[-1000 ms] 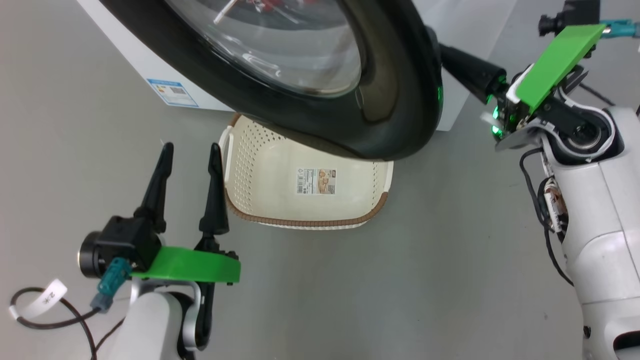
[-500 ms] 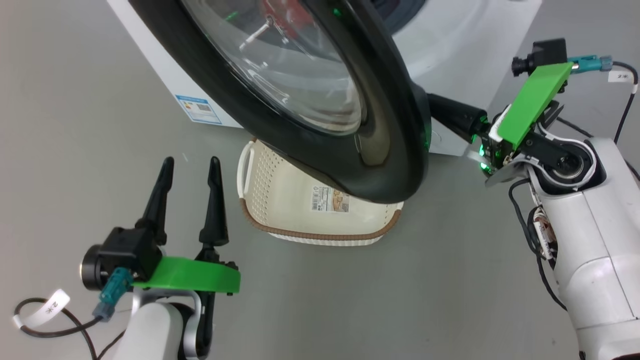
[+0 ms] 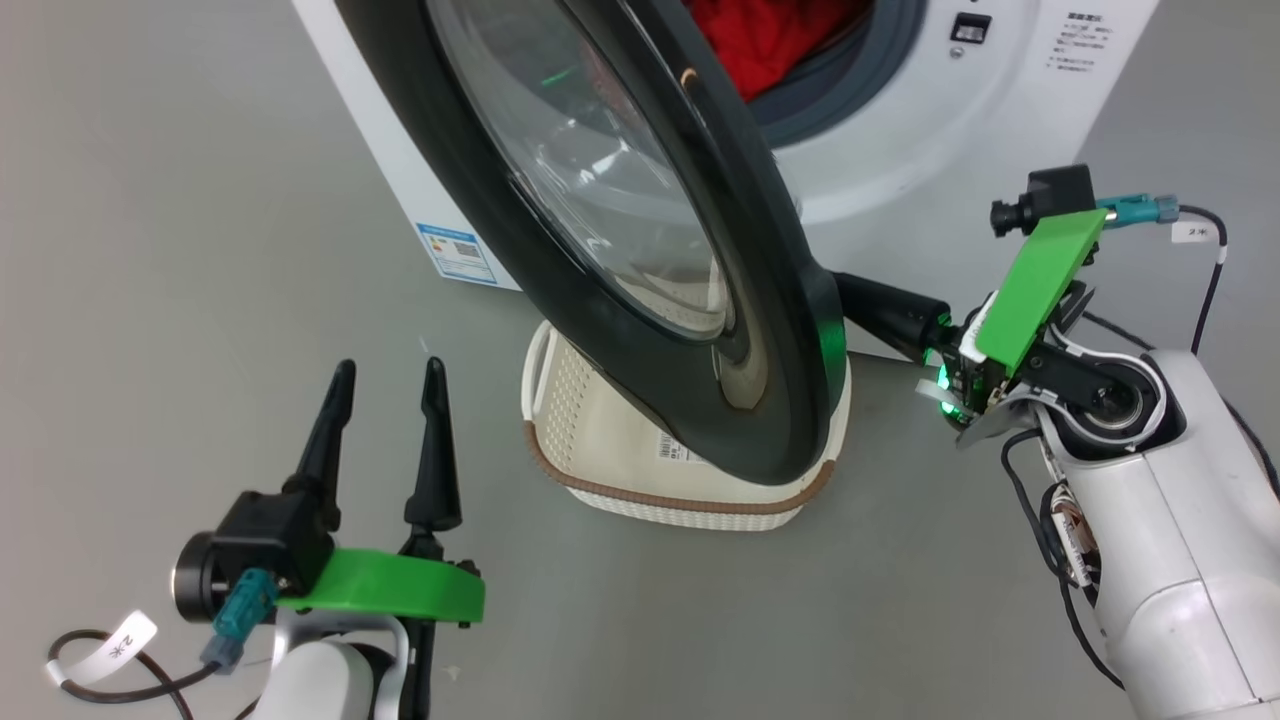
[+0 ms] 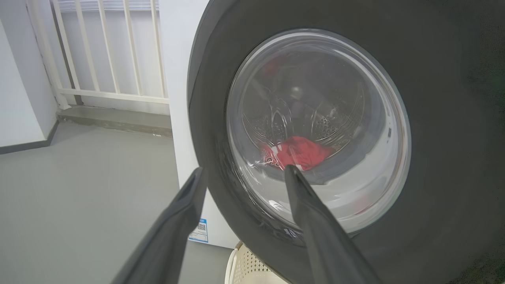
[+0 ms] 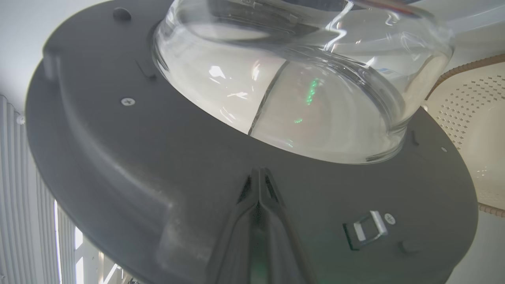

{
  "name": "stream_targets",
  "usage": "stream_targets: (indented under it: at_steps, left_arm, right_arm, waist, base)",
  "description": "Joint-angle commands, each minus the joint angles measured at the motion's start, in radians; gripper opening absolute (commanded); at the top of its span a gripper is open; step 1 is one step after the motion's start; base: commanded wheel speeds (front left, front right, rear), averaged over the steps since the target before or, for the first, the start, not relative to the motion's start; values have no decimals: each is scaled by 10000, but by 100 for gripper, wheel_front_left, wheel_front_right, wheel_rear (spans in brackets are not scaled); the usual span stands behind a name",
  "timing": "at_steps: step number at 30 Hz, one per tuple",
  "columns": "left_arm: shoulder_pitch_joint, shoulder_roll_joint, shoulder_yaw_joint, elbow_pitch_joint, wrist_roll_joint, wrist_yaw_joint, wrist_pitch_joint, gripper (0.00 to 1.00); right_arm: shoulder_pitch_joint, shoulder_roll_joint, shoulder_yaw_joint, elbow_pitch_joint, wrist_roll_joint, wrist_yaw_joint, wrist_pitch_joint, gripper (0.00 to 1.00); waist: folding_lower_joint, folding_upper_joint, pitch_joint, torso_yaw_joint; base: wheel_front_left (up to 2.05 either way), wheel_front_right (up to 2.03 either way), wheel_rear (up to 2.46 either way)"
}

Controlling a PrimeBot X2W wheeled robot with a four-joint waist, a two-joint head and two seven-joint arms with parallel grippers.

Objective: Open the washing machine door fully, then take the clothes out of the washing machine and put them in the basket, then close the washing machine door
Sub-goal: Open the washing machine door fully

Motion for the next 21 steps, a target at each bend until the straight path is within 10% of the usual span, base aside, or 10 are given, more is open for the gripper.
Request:
stream_targets:
  at_steps: [1, 21]
  left_arm:
    - [-4, 251, 291, -211, -68, 67, -78, 100]
    - [228, 308, 104, -158, -197, 177, -40, 100]
  right_arm:
    - [102, 210, 281, -358, 32, 75, 127, 0]
    - [863, 210, 1213, -773, 592, 75, 119, 0]
  waist:
    - [0, 0, -144, 193]
    - [0, 0, -634, 1230]
  base:
    - [0, 0, 0]
    - [0, 0, 0]
